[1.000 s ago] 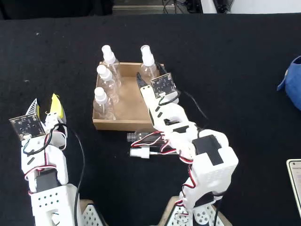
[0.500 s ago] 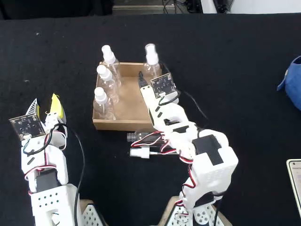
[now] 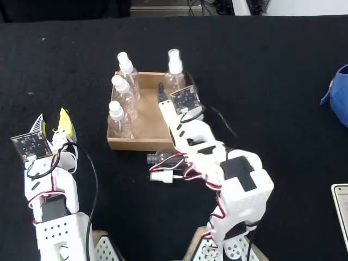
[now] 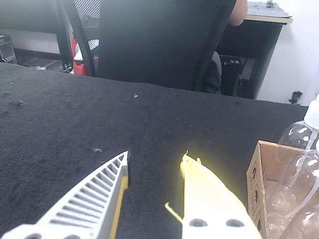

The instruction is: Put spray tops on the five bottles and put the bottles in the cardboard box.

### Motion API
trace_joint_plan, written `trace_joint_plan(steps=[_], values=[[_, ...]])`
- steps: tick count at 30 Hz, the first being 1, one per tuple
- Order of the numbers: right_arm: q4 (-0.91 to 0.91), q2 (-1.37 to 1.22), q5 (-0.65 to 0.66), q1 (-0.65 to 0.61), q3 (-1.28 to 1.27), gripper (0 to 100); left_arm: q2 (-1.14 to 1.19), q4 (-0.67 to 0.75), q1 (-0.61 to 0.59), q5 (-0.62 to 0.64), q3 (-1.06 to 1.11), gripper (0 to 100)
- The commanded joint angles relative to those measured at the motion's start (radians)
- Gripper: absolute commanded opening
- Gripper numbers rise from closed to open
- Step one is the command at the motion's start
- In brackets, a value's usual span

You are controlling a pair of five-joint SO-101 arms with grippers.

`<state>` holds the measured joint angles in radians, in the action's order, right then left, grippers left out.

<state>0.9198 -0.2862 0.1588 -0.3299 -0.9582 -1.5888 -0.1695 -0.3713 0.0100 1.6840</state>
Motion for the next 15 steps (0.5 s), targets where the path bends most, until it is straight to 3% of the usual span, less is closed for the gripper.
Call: trace_joint_plan(steps=[1,8,15], values=[[0.029,0.007,0.008,-0.028,0.013,19.8,-0.005,0.009,0.005,0.005,0.024,3],[0.029,0.007,0.009,-0.012,0.018,19.8,-0.005,0.009,0.005,0.005,0.024,3],[0.032,0.001,0.152,0.006,0.019,19.8,-0.005,0.009,0.004,0.005,0.024,3]])
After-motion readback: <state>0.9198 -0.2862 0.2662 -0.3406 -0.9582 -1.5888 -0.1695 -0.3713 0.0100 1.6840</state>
